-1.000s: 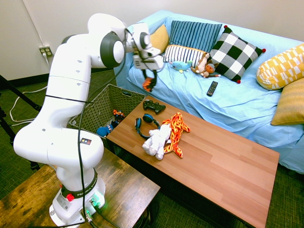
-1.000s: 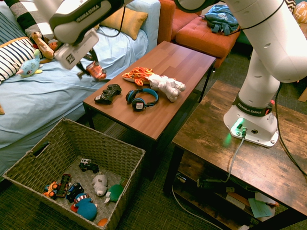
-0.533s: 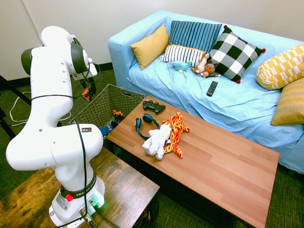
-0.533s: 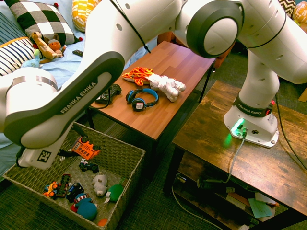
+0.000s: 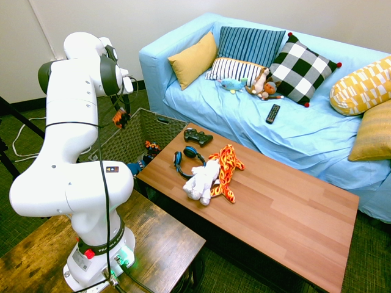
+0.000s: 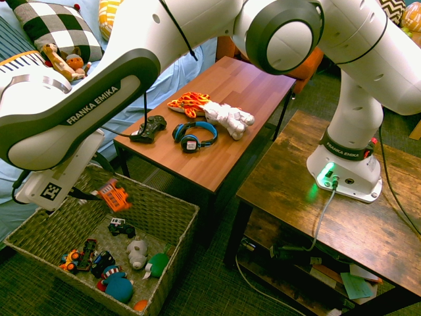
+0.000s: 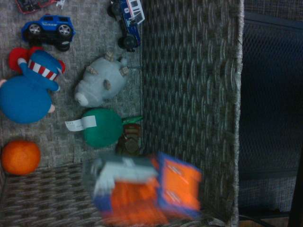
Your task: Put the toy car in the basket
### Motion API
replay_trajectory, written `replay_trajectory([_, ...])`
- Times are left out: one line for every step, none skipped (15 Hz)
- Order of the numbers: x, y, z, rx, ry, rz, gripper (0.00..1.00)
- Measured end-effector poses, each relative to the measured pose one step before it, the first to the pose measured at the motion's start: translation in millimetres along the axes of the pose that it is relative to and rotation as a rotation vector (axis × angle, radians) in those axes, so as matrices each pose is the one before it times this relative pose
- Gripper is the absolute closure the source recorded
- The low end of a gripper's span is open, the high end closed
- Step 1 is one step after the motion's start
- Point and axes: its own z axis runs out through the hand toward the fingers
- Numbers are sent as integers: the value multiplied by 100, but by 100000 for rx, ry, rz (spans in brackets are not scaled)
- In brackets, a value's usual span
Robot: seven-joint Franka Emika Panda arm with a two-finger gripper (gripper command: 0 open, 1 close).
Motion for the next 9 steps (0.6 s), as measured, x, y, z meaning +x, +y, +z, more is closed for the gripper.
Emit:
replay_trajectory([205, 229, -116, 134, -81, 189, 0])
replay_trajectory([335, 284, -78, 719, -131, 450, 0])
replay_trajectory([494, 405, -98, 1397, -156, 832, 0])
replay_trajectory([796, 496, -219, 1840, -330, 1102, 0])
replay_trajectory([1282, 645, -625, 2507, -522, 1516, 0])
replay_trajectory([1683, 734, -1062, 3334, -1079, 2095, 0])
replay_trajectory([1946, 751, -1288, 4046, -1402, 2385, 0])
replay_trajectory([1934, 714, -1131, 4492, -1750, 2322, 0])
replay_trajectory([1841, 643, -871, 4784, -1694, 2031, 0])
